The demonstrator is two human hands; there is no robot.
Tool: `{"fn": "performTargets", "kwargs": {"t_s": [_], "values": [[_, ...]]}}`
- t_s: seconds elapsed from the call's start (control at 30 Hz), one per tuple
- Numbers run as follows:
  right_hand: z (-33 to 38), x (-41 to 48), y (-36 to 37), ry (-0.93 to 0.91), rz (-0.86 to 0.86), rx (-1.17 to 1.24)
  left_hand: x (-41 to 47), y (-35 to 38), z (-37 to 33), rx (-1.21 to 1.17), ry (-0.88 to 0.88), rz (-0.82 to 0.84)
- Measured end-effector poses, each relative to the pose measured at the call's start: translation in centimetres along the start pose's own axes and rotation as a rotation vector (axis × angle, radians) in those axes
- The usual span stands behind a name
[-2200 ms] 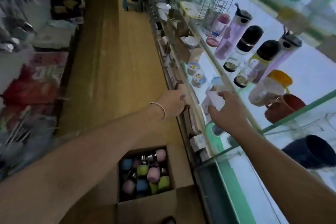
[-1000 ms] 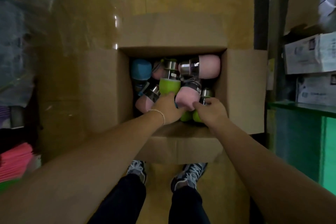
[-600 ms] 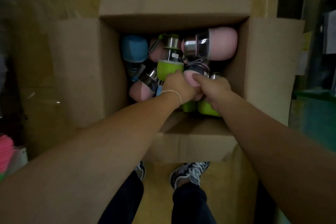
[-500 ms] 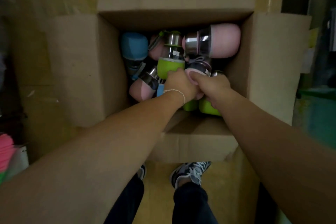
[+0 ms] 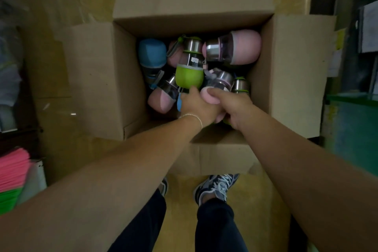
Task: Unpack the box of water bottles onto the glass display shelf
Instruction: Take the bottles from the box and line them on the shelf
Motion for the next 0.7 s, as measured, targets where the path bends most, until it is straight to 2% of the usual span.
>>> {"fn": "performTargets", "kwargs": {"t_s": [0.13, 0.23, 0.37, 0.53, 0.7], "values": [[-2.6, -3.7, 0.3, 0.075, 0.077, 0.056, -4.2, -0.6, 0.1, 0.044, -0.007, 0.092], [-3.1, -7.1, -0.4, 0.083, 0.092, 0.073, -7.4, -1.7, -0.3, 0.065, 0.007, 0.087], [-2.7, -11.8, -1.6, 0.056, 0.102, 0.079, -12.4, -3.3, -2.2, 0.123, 0.046, 0.086], [-0.6, -18.9, -3.0, 0.005, 0.115, 0.068, -19.3, -6.0, -6.0, 0.056, 0.067, 0.085], [3.1, -27.8, -5.7, -0.119, 0.066, 0.068, -26.0, -9.7, -10.2, 0.043, 0.162, 0.028]]}}
Point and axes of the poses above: each hand's wrist, its own x-axis towards the middle knuckle, its own y-axis out of the palm, z = x × y, the point moved 10 cm from there along x, towards the middle knuckle, and after that the axes turned 3 degrees about z, right-handed, at the moved point
